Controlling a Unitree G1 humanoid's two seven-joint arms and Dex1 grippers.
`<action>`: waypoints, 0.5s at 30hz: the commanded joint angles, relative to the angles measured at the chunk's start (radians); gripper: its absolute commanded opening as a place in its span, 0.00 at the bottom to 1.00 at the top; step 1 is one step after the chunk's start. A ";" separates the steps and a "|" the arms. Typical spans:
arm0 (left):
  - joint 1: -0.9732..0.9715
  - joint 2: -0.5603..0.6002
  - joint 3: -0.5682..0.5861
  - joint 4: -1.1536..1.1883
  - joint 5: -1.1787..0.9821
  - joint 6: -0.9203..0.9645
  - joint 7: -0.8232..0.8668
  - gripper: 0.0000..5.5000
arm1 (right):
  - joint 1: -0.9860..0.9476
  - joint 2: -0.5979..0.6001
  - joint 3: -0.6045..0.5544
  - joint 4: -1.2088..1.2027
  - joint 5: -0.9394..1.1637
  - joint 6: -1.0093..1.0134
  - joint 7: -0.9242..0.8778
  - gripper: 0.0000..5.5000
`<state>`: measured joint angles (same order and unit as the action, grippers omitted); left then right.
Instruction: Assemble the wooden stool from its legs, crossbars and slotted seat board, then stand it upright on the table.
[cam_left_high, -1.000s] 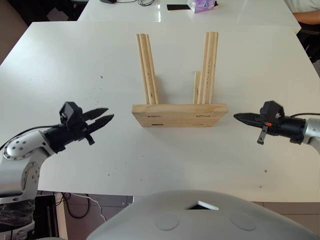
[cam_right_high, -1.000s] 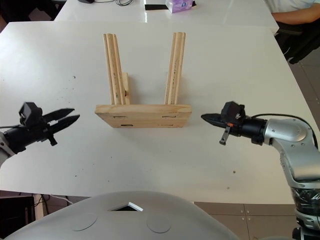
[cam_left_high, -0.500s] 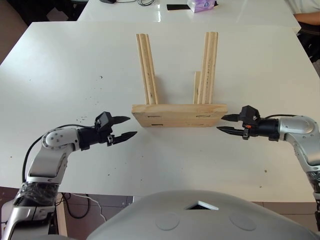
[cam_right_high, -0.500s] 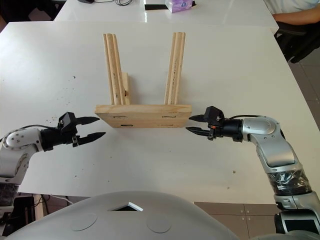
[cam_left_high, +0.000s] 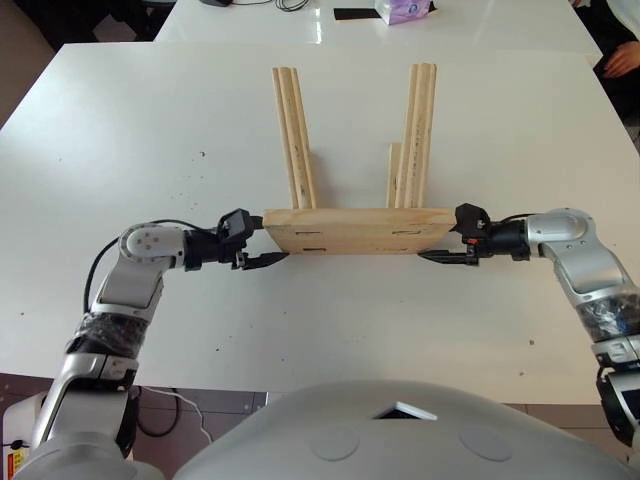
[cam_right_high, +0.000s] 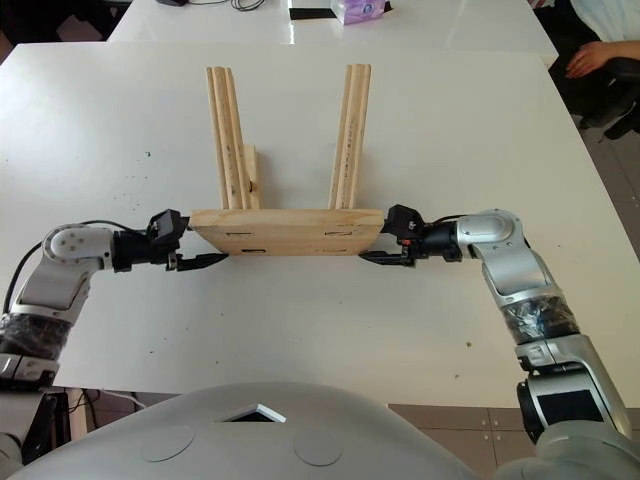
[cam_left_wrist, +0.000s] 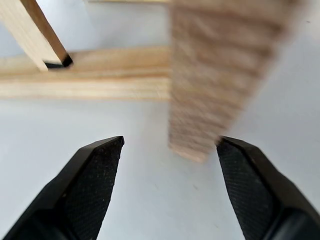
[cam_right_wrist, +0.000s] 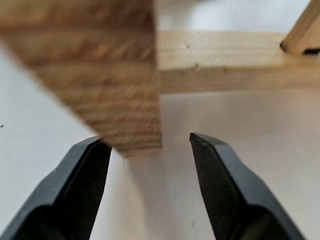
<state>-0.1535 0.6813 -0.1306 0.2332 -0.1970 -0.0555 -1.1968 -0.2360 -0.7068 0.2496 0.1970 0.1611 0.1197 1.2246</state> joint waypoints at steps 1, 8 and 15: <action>-0.064 -0.016 -0.022 0.056 0.011 -0.045 -0.041 0.62 | -0.040 0.007 0.015 0.043 -0.019 -0.031 0.033 0.51; -0.075 -0.032 -0.033 0.090 0.002 -0.096 -0.086 0.53 | -0.047 0.022 0.012 0.056 0.006 -0.026 0.067 0.40; -0.069 -0.039 -0.002 0.057 -0.046 -0.060 -0.086 0.33 | -0.032 0.031 -0.027 0.003 0.076 0.060 0.089 0.26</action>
<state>-0.2186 0.6427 -0.1482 0.3102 -0.2237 -0.1328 -1.2854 -0.2645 -0.6730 0.2486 0.2241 0.1944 0.1500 1.2968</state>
